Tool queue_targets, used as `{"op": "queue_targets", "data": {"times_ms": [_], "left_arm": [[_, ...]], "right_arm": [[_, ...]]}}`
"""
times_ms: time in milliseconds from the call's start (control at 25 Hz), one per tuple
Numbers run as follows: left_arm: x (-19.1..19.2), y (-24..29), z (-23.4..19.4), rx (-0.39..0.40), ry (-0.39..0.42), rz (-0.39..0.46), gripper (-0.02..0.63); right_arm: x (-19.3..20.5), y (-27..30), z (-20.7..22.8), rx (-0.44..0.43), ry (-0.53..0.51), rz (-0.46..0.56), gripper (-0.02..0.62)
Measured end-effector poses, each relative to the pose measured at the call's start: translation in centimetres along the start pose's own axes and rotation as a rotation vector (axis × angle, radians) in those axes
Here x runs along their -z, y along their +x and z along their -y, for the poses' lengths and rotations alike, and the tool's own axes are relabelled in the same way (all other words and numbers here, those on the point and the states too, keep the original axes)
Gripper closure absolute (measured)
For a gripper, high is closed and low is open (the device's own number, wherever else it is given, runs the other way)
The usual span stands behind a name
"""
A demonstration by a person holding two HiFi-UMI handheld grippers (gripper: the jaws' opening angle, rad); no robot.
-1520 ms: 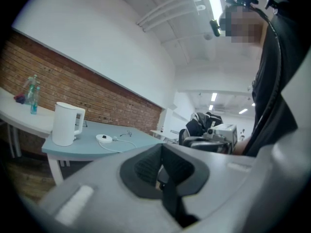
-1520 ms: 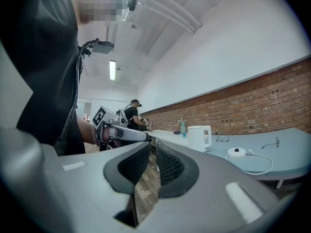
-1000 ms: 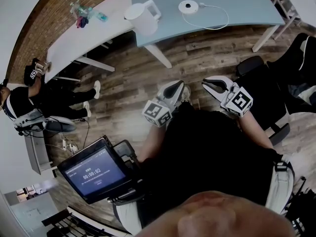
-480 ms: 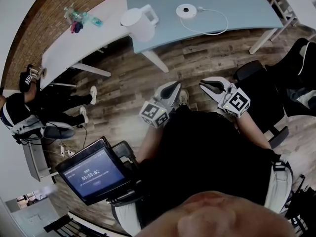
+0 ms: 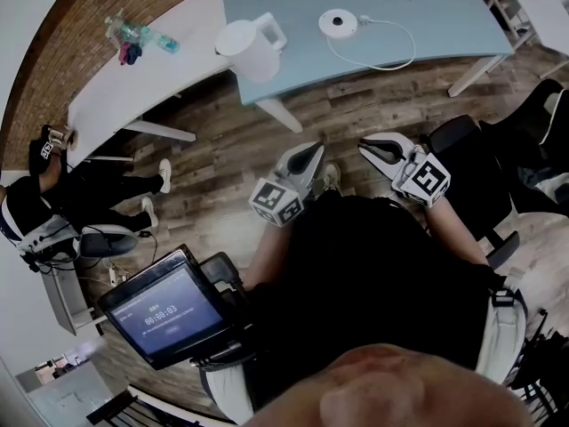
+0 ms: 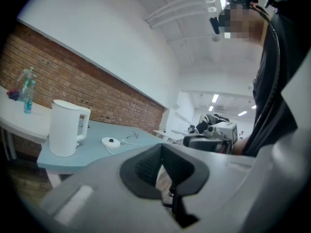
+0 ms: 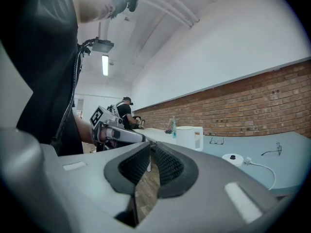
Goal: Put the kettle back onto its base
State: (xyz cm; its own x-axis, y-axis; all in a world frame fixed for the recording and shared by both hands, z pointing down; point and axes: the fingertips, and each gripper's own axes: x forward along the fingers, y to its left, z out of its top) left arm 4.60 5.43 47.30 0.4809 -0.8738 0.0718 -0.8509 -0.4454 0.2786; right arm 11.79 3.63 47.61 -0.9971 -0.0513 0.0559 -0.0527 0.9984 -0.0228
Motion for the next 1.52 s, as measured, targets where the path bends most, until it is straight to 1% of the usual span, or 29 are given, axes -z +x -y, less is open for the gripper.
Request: {"op": "queue_targets", "data": {"times_ms": [600, 880, 1040, 1280, 1520], "left_arm": [[-2.6, 2.9, -7.9, 0.072, -0.024, -0.012, 0.603], [-3.6, 4.2, -12.2, 0.096, -0.025, -0.014, 0.603], [-4.4, 4.4, -14.9, 0.100, -0.008, -0.018, 0.603], [-4.5, 4.6, -16.1, 0.102, 0.029, -0.024, 0.603], [-4.5, 5.2, -19.9, 0.099, 0.016, -0.035, 0.603]], "right_arm": [[-0.3, 6.2, 5.5, 0.062, 0.008, -0.037, 0.558], [-1.3, 10.1, 8.3, 0.080, -0.001, -0.016, 0.558], [-1.3, 12.7, 9.8, 0.085, -0.003, -0.028, 0.558], [-1.2, 13.8, 10.7, 0.095, -0.021, -0.032, 0.560], [-0.7, 17.3, 13.1, 0.093, -0.014, -0.033, 0.563]]}}
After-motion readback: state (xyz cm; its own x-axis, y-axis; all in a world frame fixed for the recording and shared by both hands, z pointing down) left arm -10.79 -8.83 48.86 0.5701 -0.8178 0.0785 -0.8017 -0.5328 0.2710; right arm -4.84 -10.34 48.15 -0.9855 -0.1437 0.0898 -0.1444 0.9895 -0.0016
